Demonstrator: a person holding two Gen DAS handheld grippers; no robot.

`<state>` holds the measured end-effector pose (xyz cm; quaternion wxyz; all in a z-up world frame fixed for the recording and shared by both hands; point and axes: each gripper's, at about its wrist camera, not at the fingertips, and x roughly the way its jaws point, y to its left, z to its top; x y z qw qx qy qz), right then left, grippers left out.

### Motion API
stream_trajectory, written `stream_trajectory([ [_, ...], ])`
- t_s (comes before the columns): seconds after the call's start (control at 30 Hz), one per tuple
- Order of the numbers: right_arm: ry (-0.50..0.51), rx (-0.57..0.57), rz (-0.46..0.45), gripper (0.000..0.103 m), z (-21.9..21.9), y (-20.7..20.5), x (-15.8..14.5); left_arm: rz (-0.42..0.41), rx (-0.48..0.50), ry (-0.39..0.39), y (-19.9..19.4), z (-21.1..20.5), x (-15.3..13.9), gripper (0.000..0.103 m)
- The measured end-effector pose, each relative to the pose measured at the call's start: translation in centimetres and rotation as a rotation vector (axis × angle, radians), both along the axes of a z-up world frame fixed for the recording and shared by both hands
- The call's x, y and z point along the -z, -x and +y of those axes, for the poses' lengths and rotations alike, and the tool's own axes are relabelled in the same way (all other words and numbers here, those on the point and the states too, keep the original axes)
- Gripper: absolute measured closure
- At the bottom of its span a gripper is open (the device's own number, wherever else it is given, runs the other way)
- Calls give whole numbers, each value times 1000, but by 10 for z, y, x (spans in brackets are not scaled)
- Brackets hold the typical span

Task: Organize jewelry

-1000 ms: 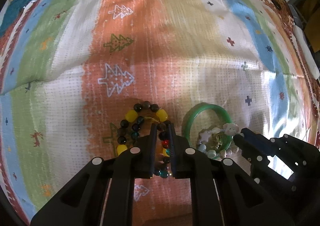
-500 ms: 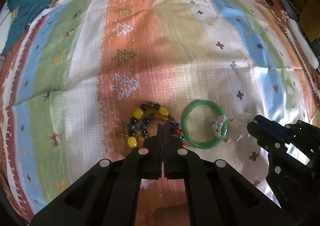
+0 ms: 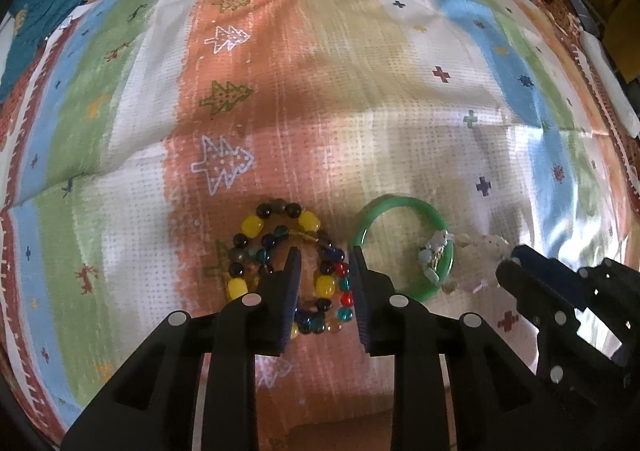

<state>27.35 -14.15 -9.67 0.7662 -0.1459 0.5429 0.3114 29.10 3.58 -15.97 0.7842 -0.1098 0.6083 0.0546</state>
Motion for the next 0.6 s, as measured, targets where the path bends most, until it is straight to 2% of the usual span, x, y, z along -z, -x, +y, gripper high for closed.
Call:
stream_trajectory([
  [0.33,19,-12,6,91,2,0,7,11,-1,8,-10,1,17,76],
  [0.47,28,-15,5,91,2,1,7,16,-2,5,-12,3,21,92],
  [0.6,29,-14,4,91,2,1,7,10,-2,4,-10,5,17,93],
])
